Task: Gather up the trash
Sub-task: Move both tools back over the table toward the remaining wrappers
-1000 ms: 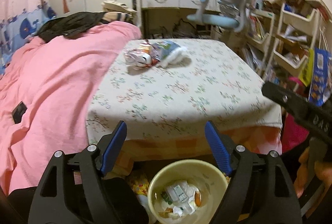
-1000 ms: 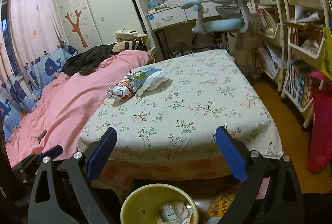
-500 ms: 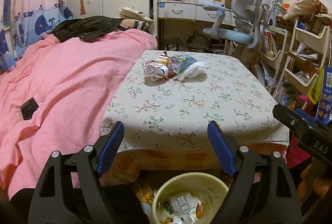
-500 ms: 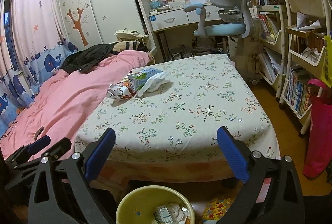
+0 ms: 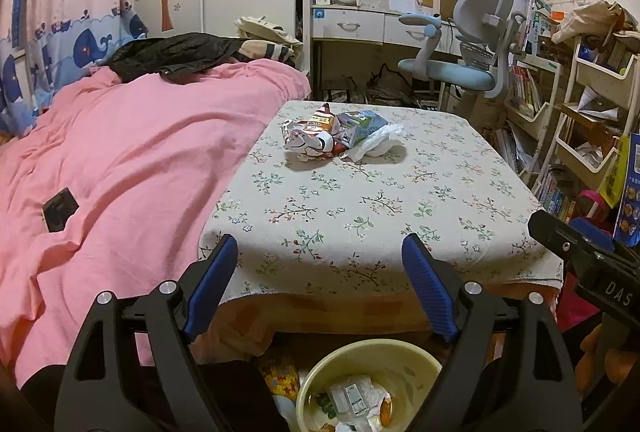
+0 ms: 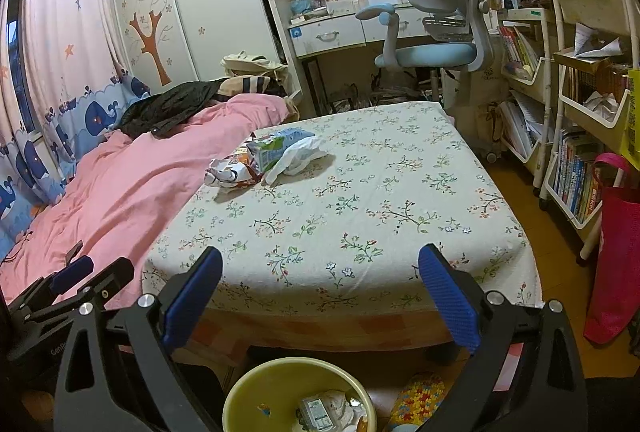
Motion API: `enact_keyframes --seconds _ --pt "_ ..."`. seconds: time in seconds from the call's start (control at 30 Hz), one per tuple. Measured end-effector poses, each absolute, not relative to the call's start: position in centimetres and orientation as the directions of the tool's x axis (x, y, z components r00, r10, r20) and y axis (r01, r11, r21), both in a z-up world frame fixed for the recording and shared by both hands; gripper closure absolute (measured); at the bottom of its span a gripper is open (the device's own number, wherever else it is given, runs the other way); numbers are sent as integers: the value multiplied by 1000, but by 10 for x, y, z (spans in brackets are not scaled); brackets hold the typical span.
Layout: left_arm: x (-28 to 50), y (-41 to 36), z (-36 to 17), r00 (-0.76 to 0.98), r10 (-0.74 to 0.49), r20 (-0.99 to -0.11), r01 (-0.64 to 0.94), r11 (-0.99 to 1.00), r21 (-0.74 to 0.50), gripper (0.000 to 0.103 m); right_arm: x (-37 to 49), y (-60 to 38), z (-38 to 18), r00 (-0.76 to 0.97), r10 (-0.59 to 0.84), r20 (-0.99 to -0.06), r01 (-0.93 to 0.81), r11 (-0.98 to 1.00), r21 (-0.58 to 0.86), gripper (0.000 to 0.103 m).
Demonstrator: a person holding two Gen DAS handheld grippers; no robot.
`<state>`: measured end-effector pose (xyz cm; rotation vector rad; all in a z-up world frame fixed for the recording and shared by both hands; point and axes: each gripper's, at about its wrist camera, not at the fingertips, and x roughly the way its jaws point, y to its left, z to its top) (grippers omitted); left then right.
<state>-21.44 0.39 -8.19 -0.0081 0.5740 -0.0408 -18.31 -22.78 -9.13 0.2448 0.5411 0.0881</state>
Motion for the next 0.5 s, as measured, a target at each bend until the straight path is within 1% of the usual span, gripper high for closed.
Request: enact_keyframes --seconds 0.5 --pt "-203 8 -79 855 -29 -517 20 1000 -23 22 -180 -225 -92 852 148 -502 -21 968 249 9"
